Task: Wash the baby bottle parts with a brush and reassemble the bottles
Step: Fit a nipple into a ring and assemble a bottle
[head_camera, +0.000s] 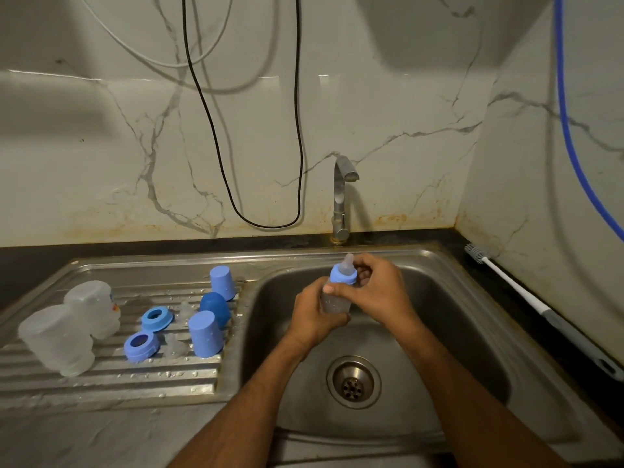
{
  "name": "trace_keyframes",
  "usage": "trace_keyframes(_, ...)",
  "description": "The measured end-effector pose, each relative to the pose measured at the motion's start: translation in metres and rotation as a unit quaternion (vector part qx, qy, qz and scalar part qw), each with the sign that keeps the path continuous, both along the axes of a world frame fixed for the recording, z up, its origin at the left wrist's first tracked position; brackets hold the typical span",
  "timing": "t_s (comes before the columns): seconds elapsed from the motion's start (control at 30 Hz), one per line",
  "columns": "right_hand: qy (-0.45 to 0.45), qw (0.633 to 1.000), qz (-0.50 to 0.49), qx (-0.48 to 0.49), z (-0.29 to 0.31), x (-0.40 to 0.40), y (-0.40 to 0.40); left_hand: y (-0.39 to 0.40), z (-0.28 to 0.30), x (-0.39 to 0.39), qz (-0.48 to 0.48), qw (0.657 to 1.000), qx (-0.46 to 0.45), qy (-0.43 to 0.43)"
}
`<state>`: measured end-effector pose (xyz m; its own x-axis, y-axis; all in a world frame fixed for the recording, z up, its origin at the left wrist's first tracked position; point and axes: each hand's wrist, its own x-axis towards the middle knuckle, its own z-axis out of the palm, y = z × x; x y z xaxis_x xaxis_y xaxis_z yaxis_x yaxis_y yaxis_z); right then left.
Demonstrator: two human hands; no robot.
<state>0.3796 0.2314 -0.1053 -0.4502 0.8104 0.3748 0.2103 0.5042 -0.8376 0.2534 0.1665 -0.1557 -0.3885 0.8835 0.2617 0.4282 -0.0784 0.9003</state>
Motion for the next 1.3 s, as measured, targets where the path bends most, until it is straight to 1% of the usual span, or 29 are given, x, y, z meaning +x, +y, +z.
trace_keyframes(0.07,0.007,1.0,0.005,-0.001,0.003,0.003,0.002,0.0,0.001,-0.002,0.003,1.0,0.003,-0.007)
trace_keyframes(0.17,0.044,0.997,0.039,-0.043,0.008,0.008,0.005,0.001,0.001,-0.001,0.008,1.0,-0.003,-0.013)
trace_keyframes(0.23,0.032,0.998,0.043,-0.036,0.007,0.007,0.004,0.001,0.001,0.002,0.003,1.0,-0.006,-0.016)
trace_keyframes(0.33,0.013,1.0,0.004,-0.019,0.002,0.003,0.001,0.001,0.0,0.002,0.001,1.0,-0.01,-0.012)
trace_keyframes(0.4,-0.001,1.0,-0.001,-0.012,0.003,0.003,0.001,0.0,0.001,0.0,0.007,1.0,-0.005,-0.015)
trace_keyframes(0.53,0.044,0.996,0.055,-0.049,0.007,0.01,0.007,0.0,0.002,0.0,-0.001,1.0,-0.014,-0.013)
trace_keyframes(0.6,0.03,0.997,0.063,-0.041,0.006,0.009,0.006,0.0,0.002,0.004,-0.009,1.0,-0.018,-0.012)
trace_keyframes(0.67,0.025,0.999,0.029,-0.031,0.002,0.004,0.003,0.0,0.001,0.004,-0.008,1.0,-0.02,0.009)
trace_keyframes(0.73,0.019,0.999,-0.037,-0.02,-0.002,-0.001,-0.002,-0.001,0.002,0.003,0.003,0.999,-0.022,0.043)
trace_keyframes(0.8,-0.004,0.997,-0.07,-0.01,-0.002,-0.003,-0.002,-0.001,0.003,0.003,0.003,0.999,-0.019,0.044)
trace_keyframes(0.87,-0.004,0.999,-0.047,-0.028,0.003,0.0,0.0,-0.001,0.003,0.002,-0.013,0.999,-0.023,0.021)
trace_keyframes(0.97,0.035,0.995,0.042,-0.085,0.013,0.015,0.007,-0.001,0.002,-0.002,-0.049,0.998,-0.034,-0.027)
trace_keyframes(1.03,0.022,0.992,0.082,-0.088,0.015,0.02,0.007,0.0,0.001,-0.004,-0.076,0.995,-0.038,-0.053)
trace_keyframes(1.07,0.017,0.994,0.076,-0.081,0.014,0.018,0.006,0.0,0.002,-0.004,-0.078,0.995,-0.042,-0.05)
trace_keyframes(1.1,0.021,0.995,0.054,-0.075,0.012,0.015,0.004,0.0,0.002,-0.003,-0.064,0.997,-0.041,-0.025)
trace_keyframes(1.17,0.037,0.997,-0.004,-0.067,0.007,0.007,-0.002,0.001,0.001,-0.002,0.0,0.997,-0.028,0.076)
trace_keyframes(1.2,0.038,0.997,-0.021,-0.061,0.005,0.004,-0.004,0.0,0.0,-0.002,0.024,0.994,-0.016,0.109)
trace_keyframes(1.23,0.034,0.998,-0.026,-0.055,0.004,0.002,-0.005,0.0,0.0,-0.004,0.027,0.994,-0.013,0.109)
trace_keyframes(1.27,0.027,0.998,-0.021,-0.052,0.005,0.003,-0.004,-0.002,0.001,-0.005,0.01,0.996,-0.021,0.084)
trace_keyframes(1.3,0.02,0.998,-0.006,-0.058,0.007,0.005,-0.003,-0.003,0.002,-0.008,-0.023,0.998,-0.038,0.041)
